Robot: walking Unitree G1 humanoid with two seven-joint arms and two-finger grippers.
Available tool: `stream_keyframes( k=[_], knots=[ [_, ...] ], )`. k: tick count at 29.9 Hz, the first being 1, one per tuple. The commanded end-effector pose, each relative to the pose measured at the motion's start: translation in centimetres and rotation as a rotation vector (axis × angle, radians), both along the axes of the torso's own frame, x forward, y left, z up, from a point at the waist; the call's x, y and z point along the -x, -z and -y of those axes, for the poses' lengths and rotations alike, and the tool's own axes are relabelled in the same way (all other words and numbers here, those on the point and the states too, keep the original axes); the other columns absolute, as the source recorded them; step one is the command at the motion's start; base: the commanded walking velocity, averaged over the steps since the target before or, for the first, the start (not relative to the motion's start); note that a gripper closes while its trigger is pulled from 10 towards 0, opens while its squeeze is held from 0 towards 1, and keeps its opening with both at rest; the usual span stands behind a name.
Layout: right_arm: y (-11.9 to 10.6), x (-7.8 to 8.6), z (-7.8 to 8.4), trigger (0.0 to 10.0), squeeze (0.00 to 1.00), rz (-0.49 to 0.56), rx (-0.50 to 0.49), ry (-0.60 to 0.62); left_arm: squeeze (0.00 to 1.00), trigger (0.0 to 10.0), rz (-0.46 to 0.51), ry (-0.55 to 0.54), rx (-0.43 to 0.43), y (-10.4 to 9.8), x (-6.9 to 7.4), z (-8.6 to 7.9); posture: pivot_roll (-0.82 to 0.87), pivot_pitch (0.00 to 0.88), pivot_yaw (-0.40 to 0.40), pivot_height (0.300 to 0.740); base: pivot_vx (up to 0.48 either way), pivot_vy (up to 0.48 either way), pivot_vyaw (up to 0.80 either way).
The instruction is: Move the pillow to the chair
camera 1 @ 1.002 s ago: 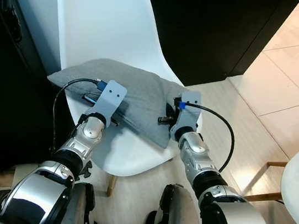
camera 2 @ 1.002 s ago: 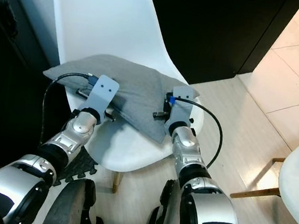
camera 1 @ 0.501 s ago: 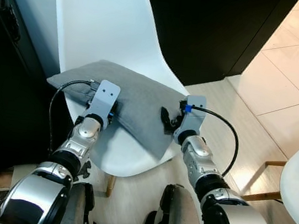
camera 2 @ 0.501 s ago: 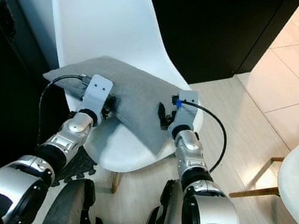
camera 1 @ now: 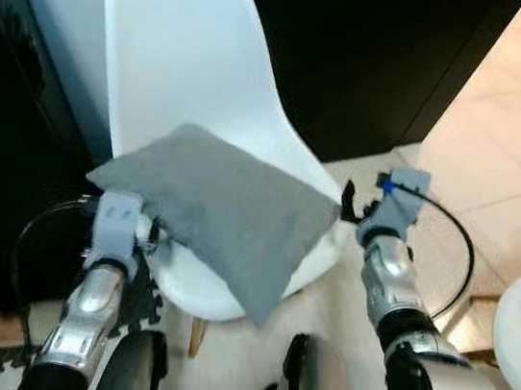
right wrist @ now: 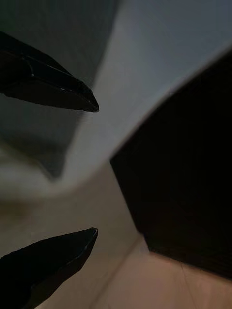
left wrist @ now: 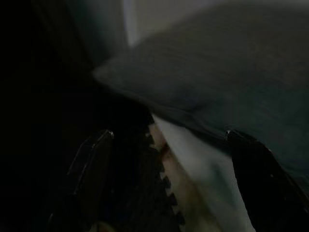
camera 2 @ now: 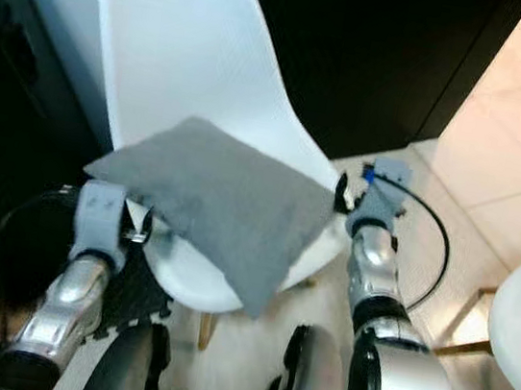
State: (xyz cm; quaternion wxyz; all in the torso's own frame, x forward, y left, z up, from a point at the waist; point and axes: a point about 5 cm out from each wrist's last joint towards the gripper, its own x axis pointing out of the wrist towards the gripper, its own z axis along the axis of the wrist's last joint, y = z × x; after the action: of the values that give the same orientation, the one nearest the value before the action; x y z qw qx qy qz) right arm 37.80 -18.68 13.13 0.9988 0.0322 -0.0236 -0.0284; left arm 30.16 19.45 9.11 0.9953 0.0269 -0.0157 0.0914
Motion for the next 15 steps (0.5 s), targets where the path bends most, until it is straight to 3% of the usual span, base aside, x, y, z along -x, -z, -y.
stream_keyframes(
  k=[1,3,6,11,15],
  knots=[
    [1.1,0.5,-0.3,10.0,0.0,-0.019,-0.028,-0.018,0.0,10.0,0.058,0.031,0.022,-0.7,0.1,0.5,0.08,0.115,-0.024,0.571,0.0,0.0,0.0],
    [1.8,1.0,-0.8,10.0,0.0,-0.023,-0.054,-0.033,0.0,10.0,0.114,0.071,0.041,-1.4,-0.2,1.0,0.08,0.102,-0.026,0.571,0.0,0.0,0.0],
    [2.4,1.4,-1.6,10.0,0.0,-0.012,-0.07,-0.041,0.0,10.0,0.116,0.09,0.06,-2.0,-0.7,1.6,0.08,0.091,-0.027,0.571,0.0,0.0,0.0],
    [3.8,2.7,-3.1,10.0,0.0,-0.011,0.039,-0.112,0.0,10.0,0.034,0.066,0.04,-2.4,-1.9,2.5,0.06,0.073,-0.021,0.571,0.0,0.0,0.0],
    [4.8,3.3,-3.3,10.0,0.0,-0.044,0.047,-0.154,0.0,10.0,0.004,0.049,0.032,-1.8,-2.0,2.4,0.04,0.067,-0.001,0.571,0.0,0.0,0.0]
  ],
)
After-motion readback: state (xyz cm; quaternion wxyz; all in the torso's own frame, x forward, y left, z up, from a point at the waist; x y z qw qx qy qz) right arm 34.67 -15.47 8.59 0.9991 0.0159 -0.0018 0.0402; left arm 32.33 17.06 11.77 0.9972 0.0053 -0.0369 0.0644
